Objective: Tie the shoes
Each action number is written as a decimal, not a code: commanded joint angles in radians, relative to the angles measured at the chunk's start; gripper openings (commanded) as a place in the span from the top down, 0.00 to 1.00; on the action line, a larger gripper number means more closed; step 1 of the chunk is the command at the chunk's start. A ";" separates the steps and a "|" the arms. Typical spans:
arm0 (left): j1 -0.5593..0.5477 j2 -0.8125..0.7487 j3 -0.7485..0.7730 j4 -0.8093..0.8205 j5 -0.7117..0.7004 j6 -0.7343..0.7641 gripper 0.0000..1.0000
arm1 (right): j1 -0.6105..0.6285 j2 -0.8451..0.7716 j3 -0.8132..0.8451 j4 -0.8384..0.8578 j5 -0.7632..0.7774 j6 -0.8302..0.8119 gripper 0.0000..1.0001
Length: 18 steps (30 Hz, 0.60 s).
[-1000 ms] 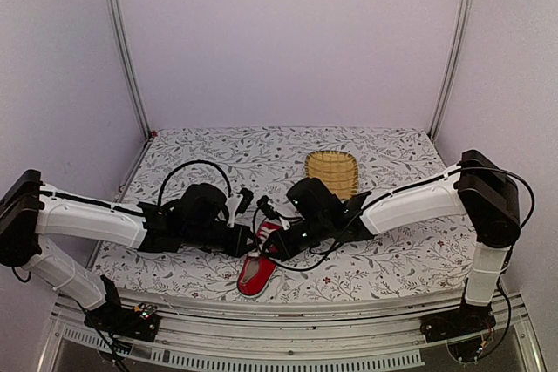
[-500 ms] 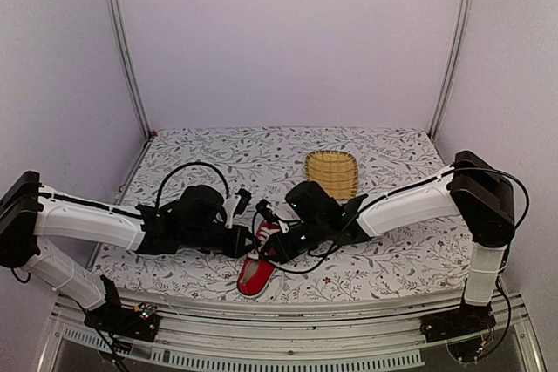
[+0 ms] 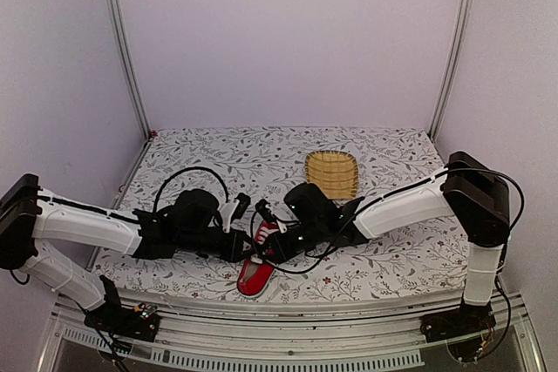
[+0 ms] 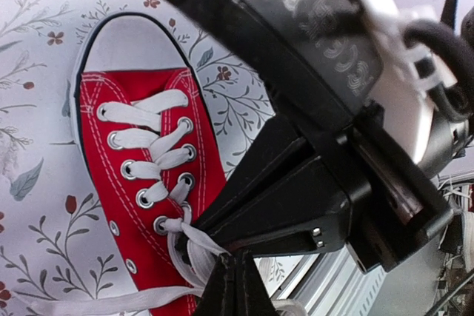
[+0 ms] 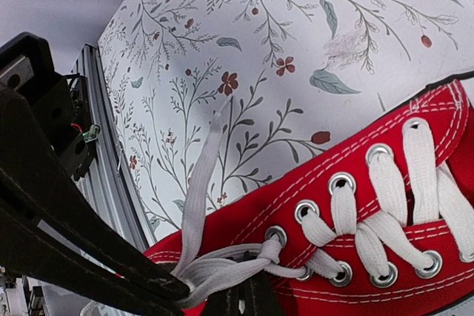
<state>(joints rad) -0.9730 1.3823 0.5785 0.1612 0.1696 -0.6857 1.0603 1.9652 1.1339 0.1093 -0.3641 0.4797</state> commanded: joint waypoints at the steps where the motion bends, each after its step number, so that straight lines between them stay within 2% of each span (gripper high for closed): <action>1: -0.003 0.010 -0.006 0.041 0.026 -0.006 1.00 | 0.003 0.023 0.018 0.051 0.021 0.010 0.98; 5: 0.002 0.005 -0.004 0.036 0.002 -0.012 1.00 | 0.003 0.023 0.013 0.058 0.007 0.004 0.98; 14: 0.045 -0.059 -0.012 -0.004 -0.051 -0.012 0.74 | 0.003 0.014 -0.016 0.060 0.005 0.001 0.98; 18: 0.070 -0.061 -0.014 -0.036 -0.067 -0.019 0.68 | 0.003 0.012 -0.019 0.063 0.005 0.003 0.98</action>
<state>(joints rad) -0.9333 1.3350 0.5762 0.1566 0.1333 -0.7044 1.0603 1.9678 1.1286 0.1486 -0.3645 0.4820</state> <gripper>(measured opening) 0.303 0.022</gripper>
